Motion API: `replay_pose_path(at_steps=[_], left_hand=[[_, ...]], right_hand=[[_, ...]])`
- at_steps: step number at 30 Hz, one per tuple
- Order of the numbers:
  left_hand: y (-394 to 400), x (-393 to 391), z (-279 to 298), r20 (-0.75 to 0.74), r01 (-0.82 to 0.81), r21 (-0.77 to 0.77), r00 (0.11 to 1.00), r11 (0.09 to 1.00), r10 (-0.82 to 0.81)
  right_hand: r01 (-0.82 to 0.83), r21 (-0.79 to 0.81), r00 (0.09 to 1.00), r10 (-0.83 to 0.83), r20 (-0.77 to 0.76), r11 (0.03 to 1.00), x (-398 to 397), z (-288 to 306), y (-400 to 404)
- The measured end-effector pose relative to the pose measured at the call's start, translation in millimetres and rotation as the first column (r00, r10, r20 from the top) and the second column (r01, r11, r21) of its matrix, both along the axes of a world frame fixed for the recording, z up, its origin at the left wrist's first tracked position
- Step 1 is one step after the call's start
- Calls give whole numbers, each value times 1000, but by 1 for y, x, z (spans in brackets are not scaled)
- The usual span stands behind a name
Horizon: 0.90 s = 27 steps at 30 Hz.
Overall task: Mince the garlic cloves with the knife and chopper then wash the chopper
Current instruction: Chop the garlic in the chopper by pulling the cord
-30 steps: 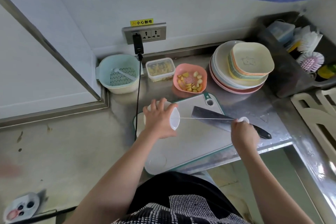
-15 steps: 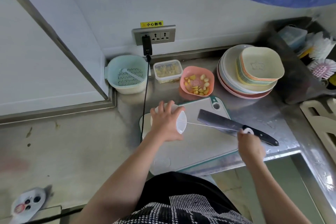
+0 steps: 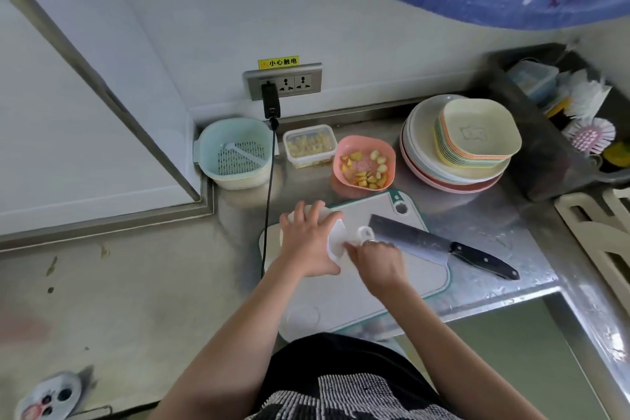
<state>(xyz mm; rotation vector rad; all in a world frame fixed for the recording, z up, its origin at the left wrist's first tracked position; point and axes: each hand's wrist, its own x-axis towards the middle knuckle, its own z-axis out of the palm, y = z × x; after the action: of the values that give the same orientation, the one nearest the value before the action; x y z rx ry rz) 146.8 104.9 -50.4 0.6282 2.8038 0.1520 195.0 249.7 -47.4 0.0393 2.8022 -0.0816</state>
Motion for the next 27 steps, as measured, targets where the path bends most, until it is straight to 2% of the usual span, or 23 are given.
replay_pose_path(at_steps=[3,6,8,10,12,14,15,17,18,20,23,25,27], left_hand=[[0,0,1,5,5,-3,1000,1000,-5],[-1,0,2,5,2,-5,1000,1000,-2],[-1,-1,2,6,0,-1,1000,1000,0],[-1,-1,0,7,-3,-2,1000,1000,3],[0,0,0,10,-7,-5,1000,1000,7],[1,0,1,19,-8,-10,1000,1000,8],[1,-1,1,22,-6,-13,1000,1000,6],[1,-1,2,20,0,-16,1000,1000,0],[0,-1,2,18,3,-20,1000,1000,-3],[-1,-1,3,30,3,-27,1000,1000,-2],[-1,0,3,33,-3,-11,999,1000,3],[-1,0,4,33,-11,-6,999,1000,11],[-2,1,3,34,-11,-8,999,1000,11]], right_hand=[[300,9,953,-300,41,954,12,-9,38],[645,-31,764,-644,40,764,38,-22,90],[769,-23,639,-768,44,639,50,-24,119],[783,-56,621,-783,29,619,47,-22,124],[685,-83,725,-688,-16,724,34,-14,103],[425,-91,904,-428,-17,901,17,-5,60],[267,-108,963,-268,7,957,11,0,36],[43,-163,999,-39,28,986,3,10,-3],[13,-162,1000,-8,28,987,0,11,-10],[43,-126,999,-42,11,991,-1,6,-6],[188,-78,982,-190,-17,979,7,-4,27],[364,-45,930,-366,-45,930,17,-9,55],[539,-30,839,-540,-75,842,27,-10,80]])
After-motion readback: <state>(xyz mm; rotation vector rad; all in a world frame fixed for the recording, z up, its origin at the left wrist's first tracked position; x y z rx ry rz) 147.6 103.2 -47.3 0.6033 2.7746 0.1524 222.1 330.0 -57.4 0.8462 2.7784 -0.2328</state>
